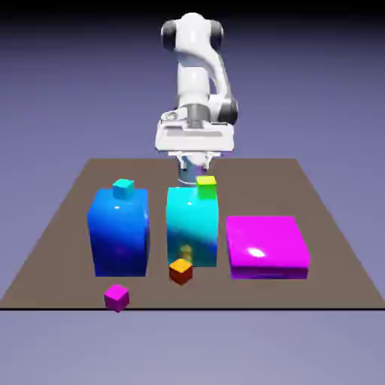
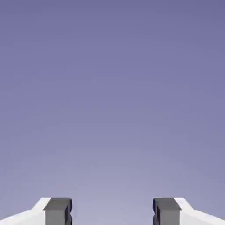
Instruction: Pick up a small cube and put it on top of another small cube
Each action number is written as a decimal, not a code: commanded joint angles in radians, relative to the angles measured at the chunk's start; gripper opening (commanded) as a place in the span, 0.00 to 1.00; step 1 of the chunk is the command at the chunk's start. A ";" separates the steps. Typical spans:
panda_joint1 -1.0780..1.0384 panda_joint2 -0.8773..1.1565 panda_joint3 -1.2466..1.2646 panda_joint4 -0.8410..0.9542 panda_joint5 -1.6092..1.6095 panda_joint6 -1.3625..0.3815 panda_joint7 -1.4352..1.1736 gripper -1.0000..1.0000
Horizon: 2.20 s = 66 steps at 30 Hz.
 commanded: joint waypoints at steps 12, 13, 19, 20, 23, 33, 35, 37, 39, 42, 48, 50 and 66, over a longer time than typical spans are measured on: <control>0.113 0.435 -0.154 0.332 -0.147 -0.333 -0.210 0.50; 0.122 0.471 -0.166 0.359 -0.159 -0.361 -0.227 0.50; 0.179 0.689 -0.243 0.525 -0.232 -0.527 -0.332 0.50; 0.188 0.725 -0.256 0.553 -0.245 -0.555 -0.350 0.50; 0.216 0.834 -0.295 0.636 -0.281 -0.638 -0.402 0.50; 0.311 1.196 -0.423 0.912 -0.403 -0.916 -0.577 0.50; 0.329 1.268 -0.448 0.967 -0.428 -0.971 -0.612 0.50; 0.348 1.341 -0.474 1.022 -0.452 -1.027 -0.647 0.50; 0.367 1.413 -0.499 1.078 -0.477 -1.082 -0.682 0.50; 0.381 1.467 -0.519 1.119 -0.495 -1.124 -0.708 0.50; 0.350 1.506 -0.522 1.090 -0.507 -1.048 -0.688 0.00; 0.375 1.463 -0.509 1.119 -0.489 -1.135 -0.697 0.00; 0.073 1.253 -0.037 1.089 -0.182 -1.646 -0.122 0.00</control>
